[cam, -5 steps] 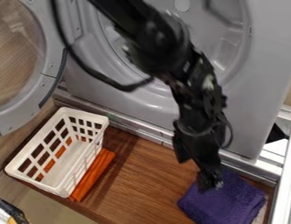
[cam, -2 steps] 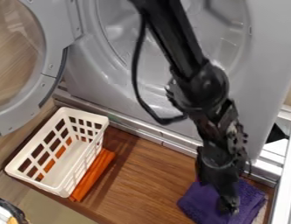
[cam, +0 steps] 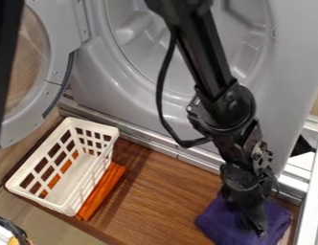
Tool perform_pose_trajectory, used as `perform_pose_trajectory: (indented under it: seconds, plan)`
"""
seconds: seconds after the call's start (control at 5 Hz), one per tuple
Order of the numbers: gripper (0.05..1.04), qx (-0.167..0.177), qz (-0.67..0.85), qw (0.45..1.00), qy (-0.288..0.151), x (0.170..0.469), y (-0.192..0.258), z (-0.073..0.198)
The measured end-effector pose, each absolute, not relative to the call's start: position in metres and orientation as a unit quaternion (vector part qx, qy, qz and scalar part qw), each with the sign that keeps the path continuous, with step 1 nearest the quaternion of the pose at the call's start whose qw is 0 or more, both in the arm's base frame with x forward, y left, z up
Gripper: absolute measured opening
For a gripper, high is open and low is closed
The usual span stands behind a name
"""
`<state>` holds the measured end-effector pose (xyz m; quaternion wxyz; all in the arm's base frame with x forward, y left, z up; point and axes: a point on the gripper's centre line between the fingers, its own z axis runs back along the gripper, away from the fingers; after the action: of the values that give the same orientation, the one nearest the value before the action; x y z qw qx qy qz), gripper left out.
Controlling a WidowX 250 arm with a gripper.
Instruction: Put the violet cloth in the washing machine
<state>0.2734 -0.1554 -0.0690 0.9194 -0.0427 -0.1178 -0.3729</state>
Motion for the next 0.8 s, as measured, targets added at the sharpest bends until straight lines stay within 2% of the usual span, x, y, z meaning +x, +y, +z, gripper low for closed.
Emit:
perform_pose_trajectory:
  seconds: [0.2,0.4,0.8]
  plan:
    - [0.217,-0.032,-0.377,0.920,-0.106,0.271,-0.155,-0.069]
    - [0.096,-0.032,-0.374,0.921,-0.103,0.269,-0.154,-0.070]
    - [0.056,-0.017,-0.375,0.922,-0.095,0.261,-0.140,-0.065]
